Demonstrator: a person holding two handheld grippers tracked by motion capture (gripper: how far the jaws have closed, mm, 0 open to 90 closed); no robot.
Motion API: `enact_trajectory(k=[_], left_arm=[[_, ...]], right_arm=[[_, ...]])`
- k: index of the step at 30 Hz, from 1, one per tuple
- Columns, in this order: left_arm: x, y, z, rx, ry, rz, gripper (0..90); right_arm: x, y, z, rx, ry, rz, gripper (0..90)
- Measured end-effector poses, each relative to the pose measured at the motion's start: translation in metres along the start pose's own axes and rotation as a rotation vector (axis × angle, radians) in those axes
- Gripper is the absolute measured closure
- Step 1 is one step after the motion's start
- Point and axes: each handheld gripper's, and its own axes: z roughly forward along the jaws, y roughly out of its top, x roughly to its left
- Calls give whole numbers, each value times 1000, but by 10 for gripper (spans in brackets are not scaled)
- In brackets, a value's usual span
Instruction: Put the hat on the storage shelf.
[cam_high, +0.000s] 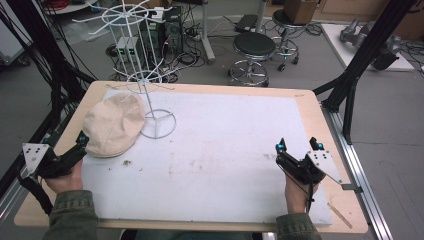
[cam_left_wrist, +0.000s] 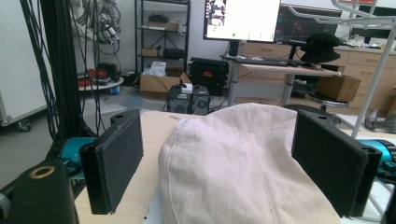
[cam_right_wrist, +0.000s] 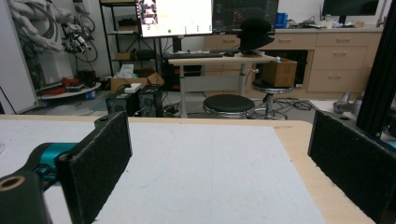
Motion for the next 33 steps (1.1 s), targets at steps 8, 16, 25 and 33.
enact_trajectory(k=[8, 16, 25, 33], left_arm=[[-3, 8, 1, -4, -2, -7, 170], [-7, 24, 1, 15, -13, -4, 171], [-7, 32, 10, 38, -10, 7, 173], [-8, 41, 21, 57, -13, 11, 172]], right_arm=[[1, -1, 3, 4, -1, 8, 53], [-1, -1, 2, 1, -4, 14, 53], [1, -1, 3, 7, 4, 9, 53], [1, -2, 4, 9, 5, 11, 53]])
